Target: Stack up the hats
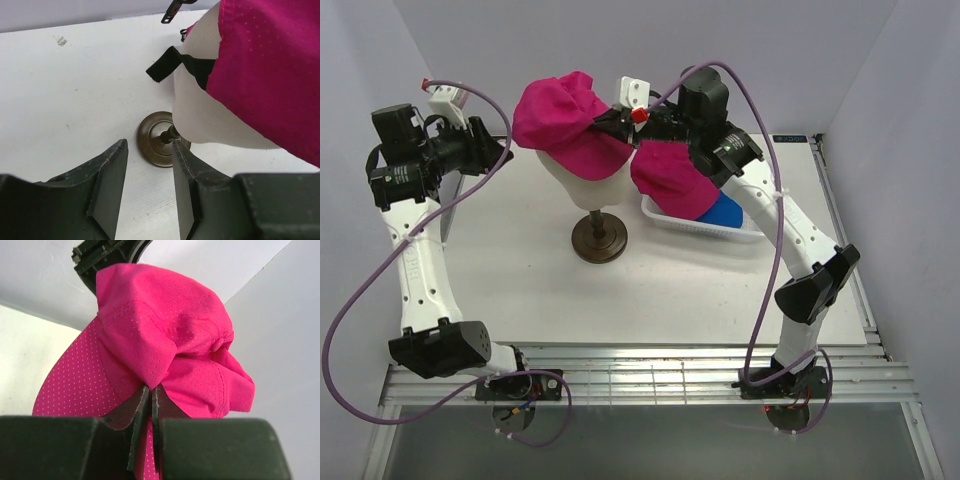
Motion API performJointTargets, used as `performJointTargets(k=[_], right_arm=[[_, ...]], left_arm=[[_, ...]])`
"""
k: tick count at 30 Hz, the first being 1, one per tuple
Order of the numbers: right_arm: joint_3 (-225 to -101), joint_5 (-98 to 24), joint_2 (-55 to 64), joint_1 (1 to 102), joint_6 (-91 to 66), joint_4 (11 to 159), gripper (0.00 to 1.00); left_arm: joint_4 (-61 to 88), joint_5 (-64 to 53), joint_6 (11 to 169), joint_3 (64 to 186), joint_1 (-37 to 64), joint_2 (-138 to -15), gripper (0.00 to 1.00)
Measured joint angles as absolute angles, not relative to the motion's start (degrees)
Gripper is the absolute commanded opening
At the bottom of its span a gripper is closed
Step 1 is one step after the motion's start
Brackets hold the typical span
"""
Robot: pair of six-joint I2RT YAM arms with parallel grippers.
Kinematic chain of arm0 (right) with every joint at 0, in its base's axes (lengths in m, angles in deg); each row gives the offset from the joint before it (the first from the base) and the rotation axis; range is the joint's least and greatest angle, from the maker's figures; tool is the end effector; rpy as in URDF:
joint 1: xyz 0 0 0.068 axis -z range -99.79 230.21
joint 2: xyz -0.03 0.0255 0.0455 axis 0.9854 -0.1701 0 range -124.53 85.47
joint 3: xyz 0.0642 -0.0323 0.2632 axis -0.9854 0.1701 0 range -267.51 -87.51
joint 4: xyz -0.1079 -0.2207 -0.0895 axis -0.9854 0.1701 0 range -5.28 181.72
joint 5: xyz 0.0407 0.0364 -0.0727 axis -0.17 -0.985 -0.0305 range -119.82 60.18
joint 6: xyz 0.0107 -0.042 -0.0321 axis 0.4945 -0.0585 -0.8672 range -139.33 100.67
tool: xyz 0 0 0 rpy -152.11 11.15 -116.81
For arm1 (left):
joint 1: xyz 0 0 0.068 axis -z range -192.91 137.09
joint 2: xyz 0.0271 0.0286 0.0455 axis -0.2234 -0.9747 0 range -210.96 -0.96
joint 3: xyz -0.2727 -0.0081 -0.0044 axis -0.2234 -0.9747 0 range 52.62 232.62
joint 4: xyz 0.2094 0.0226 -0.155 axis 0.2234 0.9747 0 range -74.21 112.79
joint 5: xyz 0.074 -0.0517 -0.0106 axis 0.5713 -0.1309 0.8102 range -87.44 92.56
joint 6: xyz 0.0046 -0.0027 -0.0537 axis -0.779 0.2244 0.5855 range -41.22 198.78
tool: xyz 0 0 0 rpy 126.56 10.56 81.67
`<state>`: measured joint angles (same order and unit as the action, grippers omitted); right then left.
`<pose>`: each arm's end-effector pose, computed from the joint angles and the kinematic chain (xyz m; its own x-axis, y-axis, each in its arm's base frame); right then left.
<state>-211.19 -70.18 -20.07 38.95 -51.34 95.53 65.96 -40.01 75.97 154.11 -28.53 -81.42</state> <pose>0.2893 0.2845 0.5141 0.6037 -0.0076 -0.7972 -0.7846 0.1712 -0.5959 0.2675 0.0498 0.4689 -0.4503 -0.0884 -0.8885 0.3934 0.8737 -0.2863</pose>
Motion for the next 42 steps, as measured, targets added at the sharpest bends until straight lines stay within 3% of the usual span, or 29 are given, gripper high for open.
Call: performJointTargets(k=[8, 13, 22, 27, 34, 42], right_arm=[[-203.08, -69.92, -14.21, 39.04, -57.04, 98.31, 0.08], [-202.9, -70.11, -14.47, 38.93, -57.5, 98.51, 0.08], [-203.97, -69.22, -15.9, 38.54, -57.5, 98.33, 0.08], [-200.83, -67.73, -14.52, 38.3, -57.11, 95.51, 0.2], [-197.29, -66.83, -12.81, 38.19, -56.1, 92.6, 0.21], [-197.09, -66.18, -12.81, 38.17, -55.51, 92.14, 0.22]], left_arm=[[71.42, -39.63, 72.82, 160.34, -28.98, -81.2, 0.47], [70.26, -40.07, 74.88, 160.87, -29.73, -81.12, 0.64], [58.66, -47.63, 85.0, 160.76, -30.03, -83.39, 0.71], [49.65, -52.62, 93.0, 160.78, -30.03, -88.09, 0.79], [44.28, -55.61, 98.29, 160.78, -29.12, -92.96, 0.79], [33.26, -63.94, 106.88, 157.09, -28.7, -91.89, 0.66]])
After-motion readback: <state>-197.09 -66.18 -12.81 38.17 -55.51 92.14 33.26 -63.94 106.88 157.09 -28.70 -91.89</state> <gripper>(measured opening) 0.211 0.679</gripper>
